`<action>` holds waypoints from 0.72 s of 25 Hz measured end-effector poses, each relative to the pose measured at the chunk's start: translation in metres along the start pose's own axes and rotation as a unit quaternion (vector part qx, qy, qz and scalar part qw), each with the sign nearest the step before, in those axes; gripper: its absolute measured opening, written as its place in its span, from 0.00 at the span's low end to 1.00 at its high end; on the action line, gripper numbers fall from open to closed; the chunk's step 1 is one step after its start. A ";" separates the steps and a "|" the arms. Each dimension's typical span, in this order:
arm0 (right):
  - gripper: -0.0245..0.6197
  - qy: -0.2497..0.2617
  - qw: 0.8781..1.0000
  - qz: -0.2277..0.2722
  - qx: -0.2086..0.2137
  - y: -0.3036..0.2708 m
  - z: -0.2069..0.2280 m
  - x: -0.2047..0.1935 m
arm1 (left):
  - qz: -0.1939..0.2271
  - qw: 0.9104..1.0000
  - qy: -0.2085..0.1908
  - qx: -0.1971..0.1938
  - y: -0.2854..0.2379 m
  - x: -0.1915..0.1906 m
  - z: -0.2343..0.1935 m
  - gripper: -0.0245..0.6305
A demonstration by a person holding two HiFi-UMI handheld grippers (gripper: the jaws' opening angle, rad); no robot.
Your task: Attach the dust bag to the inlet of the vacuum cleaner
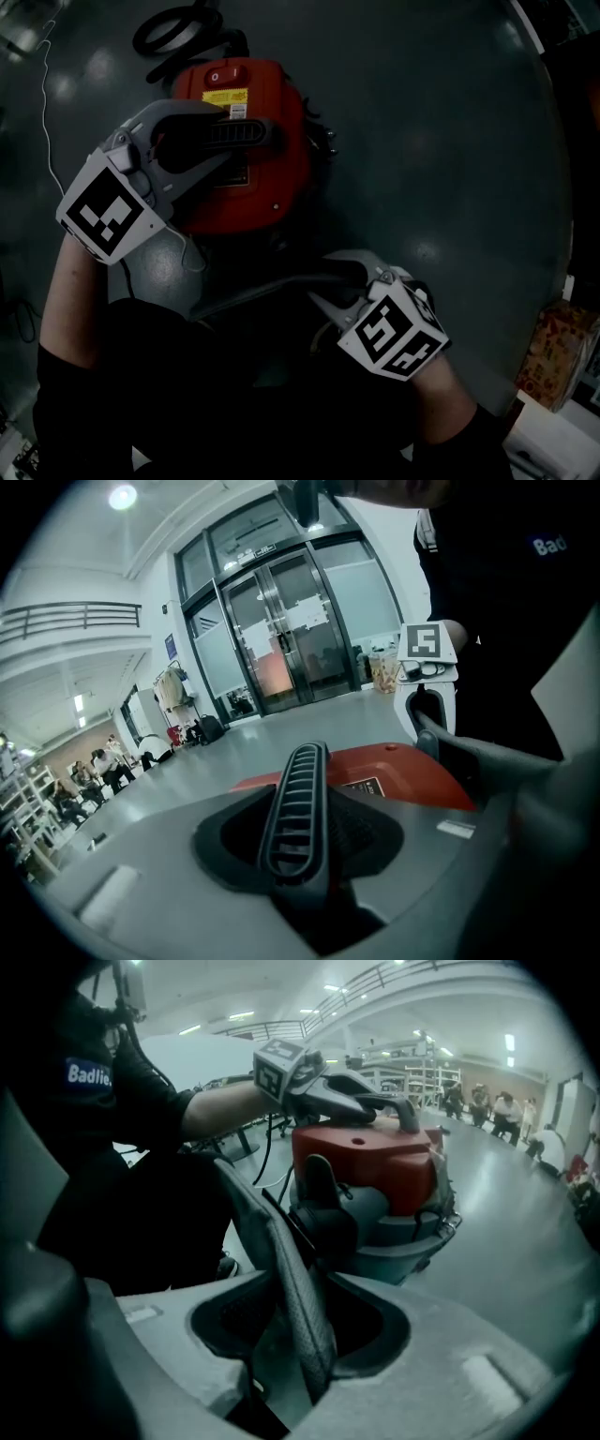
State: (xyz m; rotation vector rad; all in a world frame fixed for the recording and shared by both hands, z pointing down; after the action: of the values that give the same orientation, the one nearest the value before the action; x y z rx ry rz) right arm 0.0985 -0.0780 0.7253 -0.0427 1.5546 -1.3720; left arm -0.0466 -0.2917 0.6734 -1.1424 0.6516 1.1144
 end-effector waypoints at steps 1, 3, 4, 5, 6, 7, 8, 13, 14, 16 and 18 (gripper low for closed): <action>0.32 0.005 1.000 -0.012 -0.002 0.004 0.000 -0.003 | -0.003 1.000 0.000 -0.002 0.000 0.000 0.000 0.22; 0.37 0.006 1.000 -0.025 -0.009 0.016 0.001 -0.007 | -0.008 1.000 -0.004 -0.009 0.000 0.002 -0.001 0.22; 0.37 0.000 1.000 -0.024 -0.013 0.026 0.001 -0.008 | -0.006 1.000 -0.006 -0.014 0.001 0.004 -0.003 0.25; 0.37 -0.010 1.000 -0.020 -0.018 0.037 0.000 -0.007 | 0.000 1.000 -0.004 -0.019 0.003 0.007 -0.004 0.30; 0.37 -0.022 0.999 -0.015 -0.022 0.050 -0.001 -0.006 | 0.009 1.000 0.007 -0.022 0.006 0.011 -0.007 0.35; 0.37 -0.035 0.999 -0.009 -0.026 0.063 -0.004 -0.005 | 0.017 0.999 0.027 -0.020 0.010 0.016 -0.009 0.37; 0.37 -0.047 0.998 -0.003 -0.029 0.077 -0.006 -0.004 | 0.022 0.998 0.052 -0.014 0.015 0.021 -0.011 0.37; 0.37 -0.083 0.995 0.025 -0.041 0.145 -0.033 0.013 | 0.038 0.994 0.099 0.038 0.044 0.069 -0.020 0.35; 0.37 -0.089 0.995 0.035 -0.043 0.159 -0.039 0.022 | 0.044 0.992 0.107 0.052 0.052 0.083 -0.021 0.35; 0.37 -0.099 0.992 0.060 -0.047 0.189 -0.051 0.045 | 0.052 0.988 0.122 0.080 0.071 0.114 -0.019 0.34; 0.36 -0.107 0.990 0.080 -0.046 0.219 -0.065 0.070 | 0.056 0.983 0.140 0.101 0.091 0.147 -0.015 0.34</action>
State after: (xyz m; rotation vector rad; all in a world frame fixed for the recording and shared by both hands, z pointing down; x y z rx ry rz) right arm 0.1430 0.0037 0.5048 -0.1156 1.4077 -1.1304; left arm -0.0777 -0.2536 0.5070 -1.1065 1.0363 0.9637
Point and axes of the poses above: the fingertips, and each gripper's own axes: y backward along the fingers, z to its right, x out of its top, the point moved 9 cm from there along y, backward along the fingers, and after that the axes turned 8 degrees about z, right-handed, at the moved point
